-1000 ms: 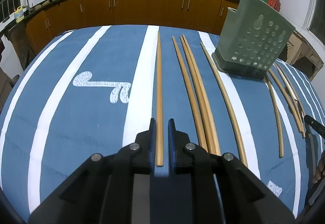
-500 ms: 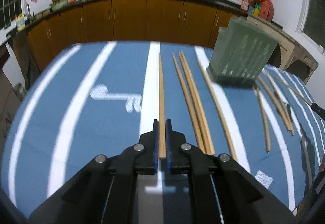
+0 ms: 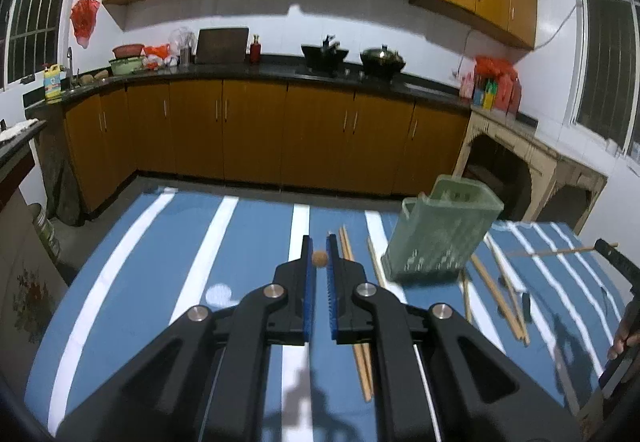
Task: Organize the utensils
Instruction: 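Lift the chopsticks upright and carry both over the green holder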
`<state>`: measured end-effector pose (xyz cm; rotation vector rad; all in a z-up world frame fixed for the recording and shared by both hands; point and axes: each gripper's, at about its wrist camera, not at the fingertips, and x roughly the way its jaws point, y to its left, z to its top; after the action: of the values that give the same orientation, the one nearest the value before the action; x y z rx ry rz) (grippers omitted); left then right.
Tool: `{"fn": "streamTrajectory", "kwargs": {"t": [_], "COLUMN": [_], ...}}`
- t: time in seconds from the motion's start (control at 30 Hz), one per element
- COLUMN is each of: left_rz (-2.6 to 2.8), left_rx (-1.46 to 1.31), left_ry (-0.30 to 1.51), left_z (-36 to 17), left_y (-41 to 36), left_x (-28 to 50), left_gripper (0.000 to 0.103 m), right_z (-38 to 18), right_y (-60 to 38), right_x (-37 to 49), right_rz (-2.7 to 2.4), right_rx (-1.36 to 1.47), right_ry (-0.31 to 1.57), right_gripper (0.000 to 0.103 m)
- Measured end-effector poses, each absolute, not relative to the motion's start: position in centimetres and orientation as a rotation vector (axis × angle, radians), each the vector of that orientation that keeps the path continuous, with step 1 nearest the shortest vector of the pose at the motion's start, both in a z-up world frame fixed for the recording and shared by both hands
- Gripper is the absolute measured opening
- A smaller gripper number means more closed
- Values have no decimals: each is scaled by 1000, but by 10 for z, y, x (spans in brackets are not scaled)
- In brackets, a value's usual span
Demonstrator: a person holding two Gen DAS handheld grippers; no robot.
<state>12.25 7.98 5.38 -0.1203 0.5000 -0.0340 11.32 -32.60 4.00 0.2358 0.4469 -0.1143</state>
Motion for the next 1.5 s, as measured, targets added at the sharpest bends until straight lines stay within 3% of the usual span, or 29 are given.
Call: {"fn": "streamTrajectory", "kwargs": {"t": [0.67,1.0,1.2,1.5], "left_rz": [-28,-137,-227,-292], "left_rx": [-75,-89,-103,-116], "left_ry": [390,217,212,286], "left_z": [127,221,238,209], "left_y": [84,62,36,8], "left_x": [145,143,145,166], "left_gripper": [7,7,7,7], "right_z": [129,205,206,172], "right_y": [-314,-282,-258,-244], "right_x": [148,149,151,175], "right_rz": [-28,116,190,207], "right_rx": [204,230,221,202], "right_ry": [300,114,98,166], "right_gripper": [7,7,8,8]}}
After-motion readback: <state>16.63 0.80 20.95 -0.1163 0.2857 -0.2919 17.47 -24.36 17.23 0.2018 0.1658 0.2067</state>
